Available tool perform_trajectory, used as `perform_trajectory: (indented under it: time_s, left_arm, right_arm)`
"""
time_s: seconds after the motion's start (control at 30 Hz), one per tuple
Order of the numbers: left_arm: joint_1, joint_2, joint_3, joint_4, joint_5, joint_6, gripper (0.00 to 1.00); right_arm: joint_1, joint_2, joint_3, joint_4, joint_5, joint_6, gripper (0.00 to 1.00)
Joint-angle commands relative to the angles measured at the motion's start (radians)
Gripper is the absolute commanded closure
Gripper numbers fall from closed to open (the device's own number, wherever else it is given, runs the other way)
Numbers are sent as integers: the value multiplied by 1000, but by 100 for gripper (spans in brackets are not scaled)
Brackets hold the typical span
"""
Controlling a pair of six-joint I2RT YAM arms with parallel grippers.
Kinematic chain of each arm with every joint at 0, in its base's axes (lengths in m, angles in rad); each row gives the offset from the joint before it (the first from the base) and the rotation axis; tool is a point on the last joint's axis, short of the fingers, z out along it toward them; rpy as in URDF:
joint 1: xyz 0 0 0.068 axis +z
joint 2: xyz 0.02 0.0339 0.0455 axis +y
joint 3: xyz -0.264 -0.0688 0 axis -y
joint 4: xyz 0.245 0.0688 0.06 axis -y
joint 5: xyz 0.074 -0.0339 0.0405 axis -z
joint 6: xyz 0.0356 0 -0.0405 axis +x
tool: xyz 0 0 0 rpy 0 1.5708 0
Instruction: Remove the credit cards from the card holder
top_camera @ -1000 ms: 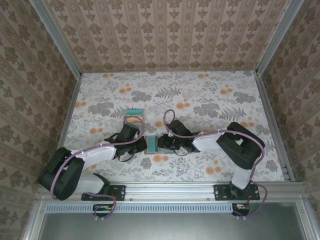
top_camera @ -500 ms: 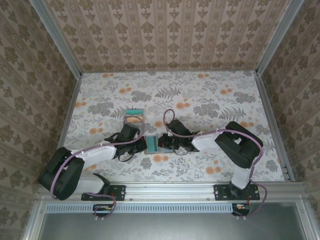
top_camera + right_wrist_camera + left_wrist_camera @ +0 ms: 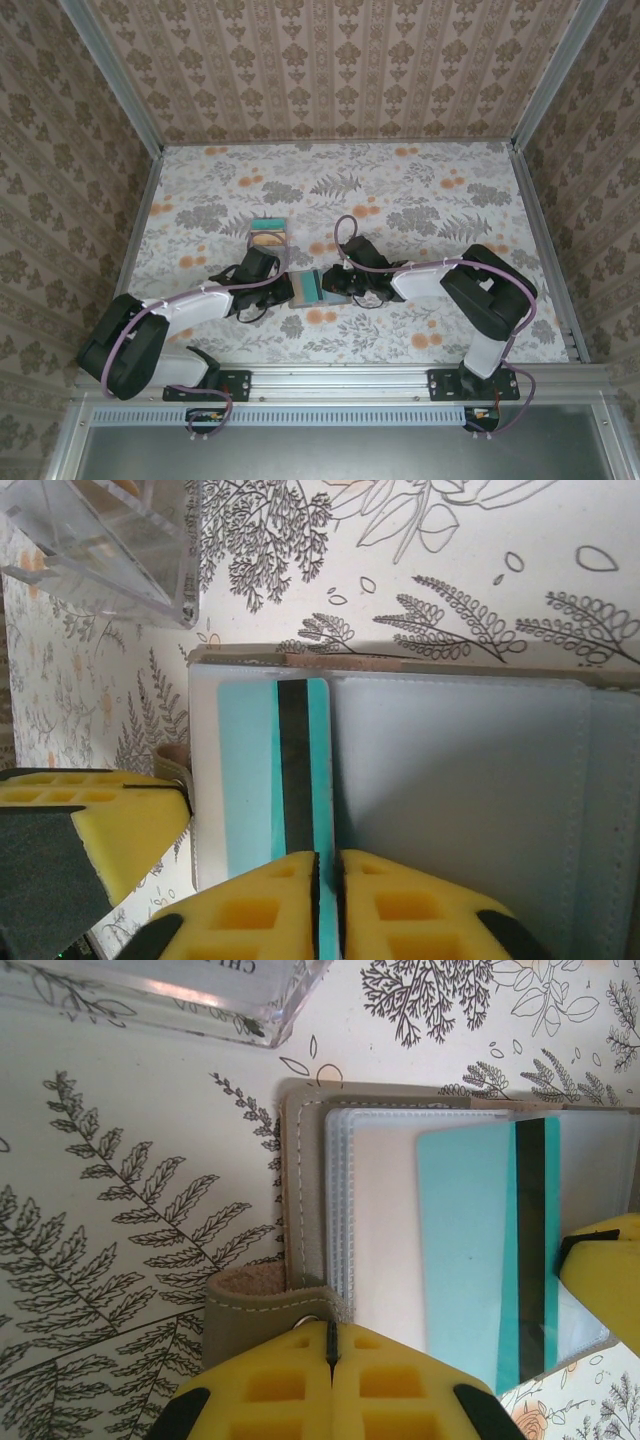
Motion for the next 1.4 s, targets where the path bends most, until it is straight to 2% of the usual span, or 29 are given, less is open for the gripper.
perform_trajectory:
  time_s: [0.0, 0.17, 0.3, 0.4, 0.53, 1.0, 1.2, 1.37]
  left_arm:
    - [4, 24, 5, -83, -12, 25, 100]
    - [4, 30, 7, -81, -9, 28, 100]
    - [3, 34, 5, -76, -6, 25, 100]
    - [3, 33, 2, -76, -6, 25, 100]
    - [3, 27, -1, -81, -11, 25, 100]
    - [3, 8, 3, -98, -15, 33, 100]
    - [3, -37, 19, -128, -15, 40, 100]
    - [3, -132, 32, -164, -17, 44, 100]
  right_arm:
    - [-1, 30, 5, 19, -27, -5, 77]
    - [3, 75, 25, 48, -53, -5, 76]
    - [4, 91, 27, 66, -62, 1, 79]
    - [4, 90, 24, 64, -59, 1, 86]
    - [1, 71, 7, 55, -43, -5, 100]
    - [-66, -79, -94, 7, -17, -53, 100]
    - [-87, -215, -100, -108, 8, -118, 100]
    - [-86, -335, -48, -276, 37, -224, 100]
